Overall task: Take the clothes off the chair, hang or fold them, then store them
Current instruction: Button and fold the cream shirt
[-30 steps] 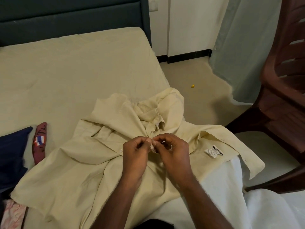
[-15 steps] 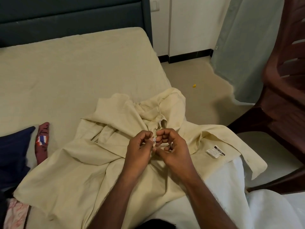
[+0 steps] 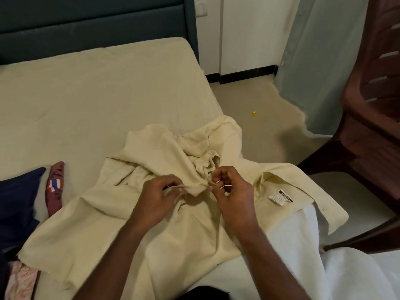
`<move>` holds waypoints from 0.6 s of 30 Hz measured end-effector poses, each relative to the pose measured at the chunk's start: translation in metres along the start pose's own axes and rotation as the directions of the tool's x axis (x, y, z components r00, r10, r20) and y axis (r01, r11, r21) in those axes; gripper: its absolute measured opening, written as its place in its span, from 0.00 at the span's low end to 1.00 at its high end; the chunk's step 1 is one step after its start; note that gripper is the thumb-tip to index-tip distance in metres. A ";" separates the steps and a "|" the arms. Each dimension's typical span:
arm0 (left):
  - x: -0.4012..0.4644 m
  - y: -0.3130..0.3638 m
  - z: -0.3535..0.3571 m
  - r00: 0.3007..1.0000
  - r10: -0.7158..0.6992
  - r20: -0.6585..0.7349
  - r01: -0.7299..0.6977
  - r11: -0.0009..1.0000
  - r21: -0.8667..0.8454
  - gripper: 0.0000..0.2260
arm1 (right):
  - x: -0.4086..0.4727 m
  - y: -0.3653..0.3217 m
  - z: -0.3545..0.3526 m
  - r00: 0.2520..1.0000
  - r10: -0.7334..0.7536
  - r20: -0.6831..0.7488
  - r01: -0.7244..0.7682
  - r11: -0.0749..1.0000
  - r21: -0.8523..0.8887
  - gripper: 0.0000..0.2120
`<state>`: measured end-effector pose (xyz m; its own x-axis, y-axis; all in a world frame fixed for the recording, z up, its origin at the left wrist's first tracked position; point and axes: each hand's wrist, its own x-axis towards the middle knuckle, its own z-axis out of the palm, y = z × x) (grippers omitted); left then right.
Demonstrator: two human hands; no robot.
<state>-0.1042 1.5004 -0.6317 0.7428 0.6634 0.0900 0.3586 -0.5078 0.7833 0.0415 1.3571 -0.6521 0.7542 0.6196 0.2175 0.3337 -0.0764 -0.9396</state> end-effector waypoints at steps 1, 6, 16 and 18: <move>0.003 0.000 -0.005 0.998 -0.005 -0.057 0.003 0.999 -0.032 0.06 | 0.001 0.004 0.000 1.000 -0.014 0.010 0.014 0.998 -0.064 0.16; 0.011 0.008 -0.033 0.994 -0.102 0.047 0.112 0.945 -0.307 0.06 | 0.004 0.009 -0.002 0.999 -0.046 -0.025 0.034 0.936 -0.351 0.04; 0.005 0.005 -0.041 0.977 -0.163 0.135 0.182 0.973 -0.143 0.06 | 0.005 0.002 -0.007 0.990 0.086 -0.108 -0.102 0.983 -0.150 0.11; 0.004 0.002 -0.043 0.979 -0.163 0.120 0.173 0.982 -0.071 0.06 | 0.005 0.002 -0.008 0.995 0.071 -0.069 -0.079 0.990 -0.119 0.08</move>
<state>-0.1250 1.5252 -0.6035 0.7368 0.6665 -0.1137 0.4401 -0.3451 0.8290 0.0502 1.3540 -0.6507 0.8132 0.5571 0.1682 0.3383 -0.2175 -0.9156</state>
